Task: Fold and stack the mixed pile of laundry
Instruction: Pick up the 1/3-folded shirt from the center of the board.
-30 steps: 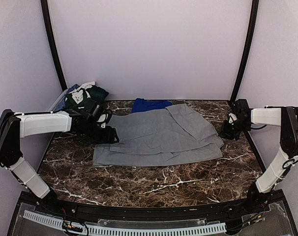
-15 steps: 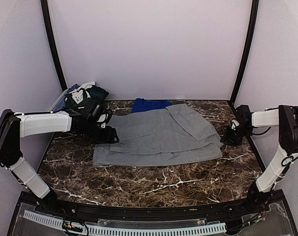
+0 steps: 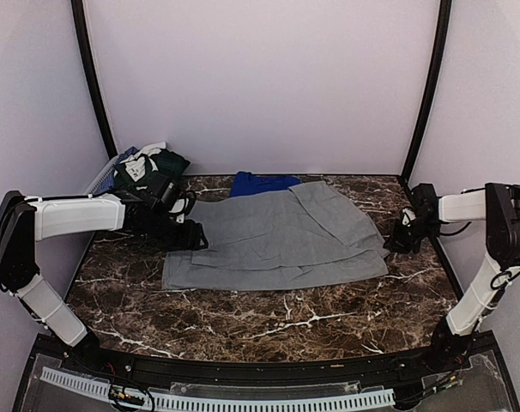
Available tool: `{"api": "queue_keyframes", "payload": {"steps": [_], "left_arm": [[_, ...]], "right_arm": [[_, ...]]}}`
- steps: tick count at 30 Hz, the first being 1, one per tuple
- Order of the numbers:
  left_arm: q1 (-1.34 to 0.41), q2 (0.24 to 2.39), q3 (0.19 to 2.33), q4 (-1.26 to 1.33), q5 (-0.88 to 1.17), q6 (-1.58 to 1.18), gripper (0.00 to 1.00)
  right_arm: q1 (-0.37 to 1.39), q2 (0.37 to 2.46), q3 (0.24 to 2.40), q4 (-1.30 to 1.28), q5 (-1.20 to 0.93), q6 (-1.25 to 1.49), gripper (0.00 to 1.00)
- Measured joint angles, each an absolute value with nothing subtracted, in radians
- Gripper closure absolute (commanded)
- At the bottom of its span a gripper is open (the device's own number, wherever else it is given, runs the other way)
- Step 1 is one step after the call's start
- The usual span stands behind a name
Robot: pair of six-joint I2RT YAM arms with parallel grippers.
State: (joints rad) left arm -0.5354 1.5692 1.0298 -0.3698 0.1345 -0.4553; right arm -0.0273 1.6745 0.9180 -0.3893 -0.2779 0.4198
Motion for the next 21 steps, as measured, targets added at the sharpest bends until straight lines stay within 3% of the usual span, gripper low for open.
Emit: {"api": "queue_keyframes", "payload": {"steps": [8,16,20,21], "left_arm": [[-0.535,1.569,1.03,-0.367,0.135,-0.455,0.34],[-0.535,1.573,1.03,-0.367,0.137,-0.455,0.34],[-0.535,1.575,1.03,-0.367,0.139,-0.453,0.33],[-0.535,1.575,1.03,-0.366,0.14,-0.451,0.33]], "right_arm": [[-0.027,1.648,0.915,-0.389,-0.324,0.421,0.84],[-0.027,1.629,0.913,-0.388,-0.357,0.423,0.75],[-0.027,1.637,0.913,-0.38,-0.379,0.424,0.89],[-0.027,1.643,0.912,-0.376,-0.387,0.426,0.97]]}}
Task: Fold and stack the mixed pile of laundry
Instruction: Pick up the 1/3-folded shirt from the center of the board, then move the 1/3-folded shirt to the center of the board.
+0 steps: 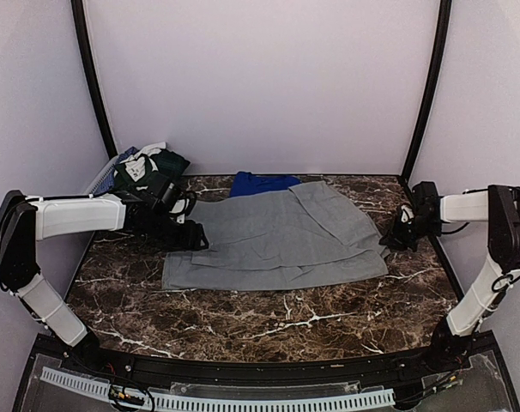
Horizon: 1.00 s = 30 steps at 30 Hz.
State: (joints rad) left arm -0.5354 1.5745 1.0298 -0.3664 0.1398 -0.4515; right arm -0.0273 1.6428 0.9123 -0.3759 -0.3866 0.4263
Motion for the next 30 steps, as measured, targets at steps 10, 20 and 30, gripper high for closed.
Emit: {"api": "queue_keyframes", "payload": {"steps": [10,20,30], "left_arm": [[-0.545,1.571,1.024,-0.323,0.173,-0.392,0.34],[-0.588,1.581,1.024,-0.3,0.175,-0.355,0.35],[-0.589,1.608,1.012,-0.265,0.172,-0.355,0.35]], "right_arm": [[-0.027,1.625,0.958,-0.393,-0.44,0.422,1.0],[-0.022,1.576,1.227,-0.399,-0.528,0.42,1.0],[0.101,1.601,1.057,-0.379,-0.593,0.424,1.0]]}}
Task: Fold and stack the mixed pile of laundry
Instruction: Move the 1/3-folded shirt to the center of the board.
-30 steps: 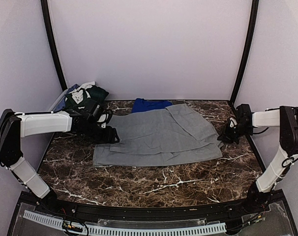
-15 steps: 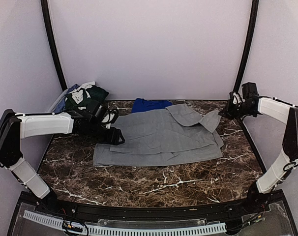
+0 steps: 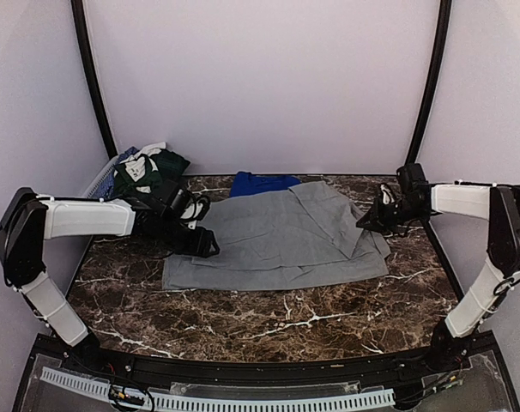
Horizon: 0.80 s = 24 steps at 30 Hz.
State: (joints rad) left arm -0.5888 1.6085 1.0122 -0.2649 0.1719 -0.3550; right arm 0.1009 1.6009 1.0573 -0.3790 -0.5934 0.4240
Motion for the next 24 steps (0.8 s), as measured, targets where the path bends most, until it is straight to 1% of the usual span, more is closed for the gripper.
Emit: {"api": "queue_keyframes", "payload": {"steps": [7,10,16,24], "left_arm": [[-0.599,1.707,1.011,-0.259,0.15,-0.362,0.36],[-0.6,1.726,1.01,-0.257,0.145,-0.374,0.36],[-0.602,1.737,0.986,-0.241,0.145,-0.402,0.37],[-0.62,1.735,0.958,-0.205,0.136,-0.417,0.37]], "right_arm": [[0.138,1.749,0.986,-0.306,-0.582,0.425,1.0],[0.154,1.777,0.955,-0.282,-0.567,0.432,1.0],[0.212,1.773,0.92,-0.248,-0.54,0.46,1.0],[0.243,1.691,0.822,-0.24,-0.514,0.493,1.0]]}}
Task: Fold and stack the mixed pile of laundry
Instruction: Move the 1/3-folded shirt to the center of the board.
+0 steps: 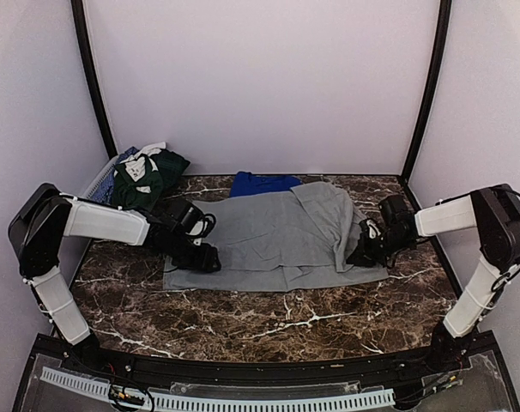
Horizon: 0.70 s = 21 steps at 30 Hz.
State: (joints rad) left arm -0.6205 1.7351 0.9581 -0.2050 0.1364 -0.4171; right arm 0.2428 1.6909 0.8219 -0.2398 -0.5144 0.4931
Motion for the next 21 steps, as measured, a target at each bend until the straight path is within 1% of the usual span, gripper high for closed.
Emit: {"api": "queue_keyframes", "payload": {"steps": [11,21], "left_arm": [[-0.69,1.708,0.906,-0.15,0.133,-0.451,0.38],[-0.795,1.666,0.845,-0.11,0.144,-0.52,0.38]], "right_arm": [[0.277,1.584,0.714,-0.25,-0.496,0.532,1.0],[0.288,1.377,0.611,-0.324,-0.48,0.56,1.0]]}}
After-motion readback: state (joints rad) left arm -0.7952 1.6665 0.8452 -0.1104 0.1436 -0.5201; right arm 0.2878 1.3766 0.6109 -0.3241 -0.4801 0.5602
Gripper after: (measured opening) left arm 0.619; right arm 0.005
